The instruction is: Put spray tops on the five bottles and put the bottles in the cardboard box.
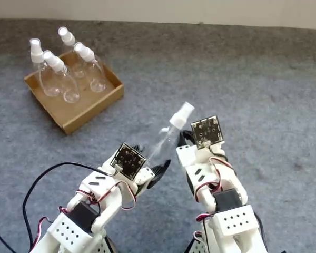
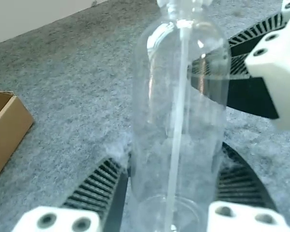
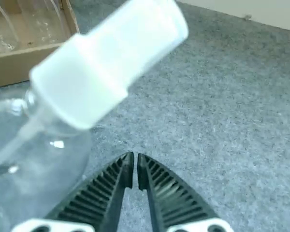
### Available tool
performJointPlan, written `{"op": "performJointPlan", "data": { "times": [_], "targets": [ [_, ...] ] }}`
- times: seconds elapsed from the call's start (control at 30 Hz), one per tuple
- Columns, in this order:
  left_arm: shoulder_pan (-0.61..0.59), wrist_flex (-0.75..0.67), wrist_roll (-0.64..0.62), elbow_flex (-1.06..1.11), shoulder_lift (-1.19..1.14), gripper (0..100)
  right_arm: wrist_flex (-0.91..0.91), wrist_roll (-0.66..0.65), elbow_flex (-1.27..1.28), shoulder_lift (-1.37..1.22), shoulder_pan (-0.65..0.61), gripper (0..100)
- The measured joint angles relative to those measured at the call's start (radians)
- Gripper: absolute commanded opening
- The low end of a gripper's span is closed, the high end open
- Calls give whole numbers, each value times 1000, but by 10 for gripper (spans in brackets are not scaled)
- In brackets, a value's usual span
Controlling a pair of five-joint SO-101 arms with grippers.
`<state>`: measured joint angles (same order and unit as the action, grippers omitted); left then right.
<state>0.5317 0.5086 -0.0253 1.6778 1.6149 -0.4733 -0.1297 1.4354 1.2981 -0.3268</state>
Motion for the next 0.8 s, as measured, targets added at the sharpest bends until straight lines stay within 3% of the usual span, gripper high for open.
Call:
{"op": "performJointPlan", "data": {
  "times": [0.4,0.8],
  "targets": [
    [-3,2,-3,2,0,120,0,2,-35,23,-210,11],
    [-3,0,-5,3,2,120,-72,2,-34,362,-252,11]
  ]
}}
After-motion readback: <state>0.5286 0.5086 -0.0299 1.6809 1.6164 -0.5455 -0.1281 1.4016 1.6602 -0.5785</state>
